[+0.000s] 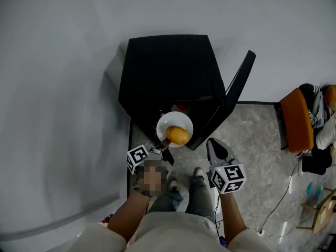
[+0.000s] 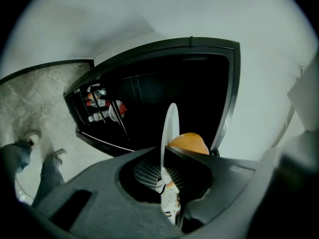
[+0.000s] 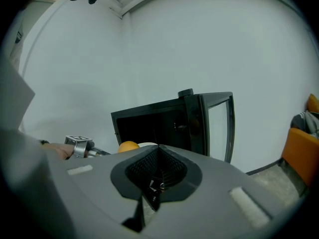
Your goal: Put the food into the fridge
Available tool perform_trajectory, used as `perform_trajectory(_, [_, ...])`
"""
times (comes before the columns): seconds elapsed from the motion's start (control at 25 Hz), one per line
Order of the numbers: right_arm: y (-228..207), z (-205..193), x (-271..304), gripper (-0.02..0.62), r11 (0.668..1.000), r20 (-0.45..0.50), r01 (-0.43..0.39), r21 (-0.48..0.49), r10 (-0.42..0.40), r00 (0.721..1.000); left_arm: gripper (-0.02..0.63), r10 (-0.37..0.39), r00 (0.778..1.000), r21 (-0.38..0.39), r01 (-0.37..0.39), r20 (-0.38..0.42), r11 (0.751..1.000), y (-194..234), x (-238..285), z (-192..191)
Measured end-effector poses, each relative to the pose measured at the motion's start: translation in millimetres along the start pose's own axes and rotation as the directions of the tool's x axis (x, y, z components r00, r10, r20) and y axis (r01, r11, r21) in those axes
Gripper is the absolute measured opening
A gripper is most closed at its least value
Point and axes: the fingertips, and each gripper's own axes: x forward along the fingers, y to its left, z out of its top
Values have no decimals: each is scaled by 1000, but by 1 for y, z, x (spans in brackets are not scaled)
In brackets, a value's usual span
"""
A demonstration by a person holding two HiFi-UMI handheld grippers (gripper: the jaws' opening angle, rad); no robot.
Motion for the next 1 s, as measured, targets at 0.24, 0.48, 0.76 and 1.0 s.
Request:
perform_trajectory(0.24, [-14,-10,14,8,999,-3,12,35,-12,1000,5,4,1000,-2,-4,30,1000,30,37,21])
perform_trajectory(0.48, [-33,-32,18,8,997,-33,44,63,-42,999,6,16,999,-20,-15,48,1000,62,66,31])
perform_trajectory(0.76, [-50,-48,18,8,994,-60,68,90,-62,996,6,35,997,-16,-34,66,999,86,87,41])
perform_trajectory(1.0, [-58,-48,22,8,995,-60,69,76,-64,996,6,44,997,-5,-43,64,999,100,113,50])
